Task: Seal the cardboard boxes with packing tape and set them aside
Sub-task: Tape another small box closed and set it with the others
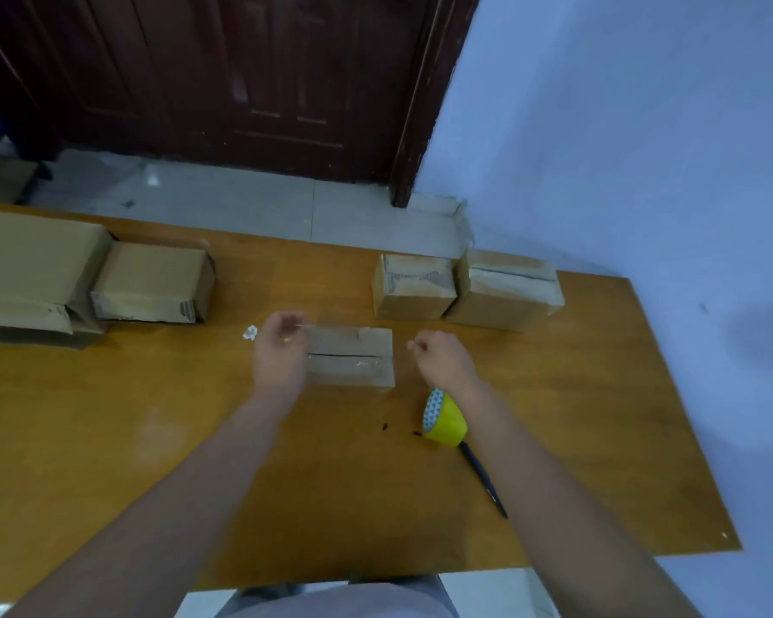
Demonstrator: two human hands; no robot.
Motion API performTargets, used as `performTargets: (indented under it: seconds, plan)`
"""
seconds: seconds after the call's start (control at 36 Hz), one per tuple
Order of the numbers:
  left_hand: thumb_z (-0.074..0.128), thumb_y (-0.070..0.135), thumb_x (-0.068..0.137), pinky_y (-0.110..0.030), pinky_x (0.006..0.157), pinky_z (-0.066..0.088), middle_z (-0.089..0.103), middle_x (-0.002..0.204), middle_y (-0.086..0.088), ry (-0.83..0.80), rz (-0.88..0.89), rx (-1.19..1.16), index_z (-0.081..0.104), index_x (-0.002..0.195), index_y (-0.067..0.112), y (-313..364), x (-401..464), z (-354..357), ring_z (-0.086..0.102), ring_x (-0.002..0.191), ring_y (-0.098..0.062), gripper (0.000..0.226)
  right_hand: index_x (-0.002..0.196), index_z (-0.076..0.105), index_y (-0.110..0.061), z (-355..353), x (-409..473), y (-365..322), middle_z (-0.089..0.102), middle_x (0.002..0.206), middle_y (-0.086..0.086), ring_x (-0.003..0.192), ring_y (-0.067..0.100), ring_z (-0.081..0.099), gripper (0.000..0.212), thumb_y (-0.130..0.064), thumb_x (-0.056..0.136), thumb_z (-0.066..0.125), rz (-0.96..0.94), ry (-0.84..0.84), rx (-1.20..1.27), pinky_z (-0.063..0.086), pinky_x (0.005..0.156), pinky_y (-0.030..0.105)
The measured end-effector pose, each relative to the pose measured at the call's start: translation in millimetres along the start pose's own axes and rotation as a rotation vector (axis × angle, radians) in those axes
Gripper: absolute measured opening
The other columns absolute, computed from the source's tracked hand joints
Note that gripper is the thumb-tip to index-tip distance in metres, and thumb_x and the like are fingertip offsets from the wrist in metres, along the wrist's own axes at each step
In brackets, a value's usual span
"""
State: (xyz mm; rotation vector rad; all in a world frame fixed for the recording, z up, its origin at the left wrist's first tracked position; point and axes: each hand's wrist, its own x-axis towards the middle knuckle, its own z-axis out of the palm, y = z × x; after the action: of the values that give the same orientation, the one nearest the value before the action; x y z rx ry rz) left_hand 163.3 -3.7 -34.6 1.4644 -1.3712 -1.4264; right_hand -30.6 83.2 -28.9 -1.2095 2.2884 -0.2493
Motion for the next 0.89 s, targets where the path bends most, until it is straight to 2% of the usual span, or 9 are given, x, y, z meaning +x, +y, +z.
performTargets:
  seconds: [0.06,0.17,0.31,0.36,0.47,0.56,0.64,0.81,0.89]
  plan:
    - [0.052,0.02,0.096,-0.035,0.081,0.042,0.055,0.104,-0.004,0.042,-0.137,0.241,0.053,0.118,0.01,-8.9,11.2,-10.1,0.054,0.096,-0.026,0.024,0.092,0.062,-0.007,5.4,-4.9,-6.0,0.062,0.08,0.013,0.068,0.024,0.057,0.027,-0.025,0.1,0.043,0.072,0.011,0.185,0.047,0.065,0.035]
    - [0.048,0.03,0.098,-0.035,0.086,0.041,0.053,0.131,-0.017,-0.236,-0.344,0.408,0.045,0.135,0.005,-19.9,14.2,-17.9,0.051,0.115,-0.038,0.045,0.107,0.062,0.0,19.8,-17.1,-24.9,0.064,0.105,0.021,0.092,0.033,0.061,0.039,-0.032,0.097,0.042,0.195,-0.054,0.378,0.049,0.088,0.051]
    - [0.044,0.03,0.099,-0.042,0.092,0.045,0.058,0.124,-0.018,-0.263,-0.195,0.422,0.051,0.129,0.006,-14.5,9.3,-12.8,0.054,0.11,-0.038,0.039,0.112,0.058,-0.007,13.6,-28.3,-42.1,0.058,0.115,0.013,0.109,0.032,0.054,0.035,-0.034,0.095,0.044,0.207,-0.022,0.56,0.045,0.096,0.054]
    - [0.044,0.033,0.098,-0.042,0.087,0.047,0.06,0.12,-0.017,-0.227,-0.099,0.458,0.053,0.127,0.009,2.1,7.0,-5.7,0.056,0.104,-0.038,0.039,0.104,0.057,-0.021,2.9,-31.0,-37.5,0.058,0.105,0.002,0.105,0.027,0.054,0.019,-0.034,0.095,0.046,0.186,0.059,0.647,0.046,0.094,0.05]
    - [0.051,0.041,0.095,-0.035,0.074,0.048,0.062,0.118,-0.01,-0.266,0.059,0.458,0.044,0.137,0.014,38.7,-7.3,29.4,0.06,0.094,-0.031,0.05,0.116,0.057,-0.015,-33.1,-40.6,-9.7,0.056,0.103,-0.003,0.1,0.019,0.055,0.024,-0.026,0.097,0.048,0.184,0.311,0.74,0.042,0.073,0.027]
    - [0.057,0.049,0.09,-0.038,0.073,0.053,0.063,0.114,-0.008,-0.344,0.084,0.396,0.034,0.14,0.016,61.5,-24.1,68.3,0.063,0.092,-0.029,0.064,0.12,0.057,-0.01,-62.1,-51.4,25.6,0.057,0.106,-0.001,0.099,0.017,0.054,0.029,-0.025,0.096,0.051,0.224,0.479,0.74,0.037,0.076,0.025]
    - [0.055,0.048,0.092,-0.034,0.069,0.051,0.062,0.1,0.002,-0.426,0.117,0.417,0.043,0.134,0.021,76.7,-41.5,108.9,0.061,0.081,-0.021,0.052,0.121,0.058,-0.009,-84.2,-58.8,63.8,0.058,0.108,0.001,0.102,0.019,0.054,0.03,-0.023,0.095,0.053,0.279,0.565,0.761,0.039,0.081,0.028]
    - [0.048,0.031,0.098,-0.03,0.068,0.047,0.061,0.119,-0.008,-0.612,0.062,0.471,0.038,0.14,0.021,72.4,-51.3,187.1,0.059,0.085,-0.024,0.044,0.127,0.056,-0.01,-94.2,-49.2,131.6,0.06,0.118,0.009,0.104,0.027,0.056,0.034,-0.022,0.096,0.048,0.437,0.495,0.724,0.04,0.079,0.032]
    - [0.046,0.026,0.1,-0.032,0.079,0.045,0.055,0.13,-0.01,-0.695,-0.036,0.484,0.029,0.145,0.02,59.3,-52.7,220.4,0.056,0.103,-0.026,0.048,0.124,0.056,-0.005,-86.8,-42.6,163.0,0.059,0.104,0.011,0.086,0.025,0.053,0.033,-0.023,0.098,0.047,0.512,0.412,0.683,0.038,0.065,0.031]
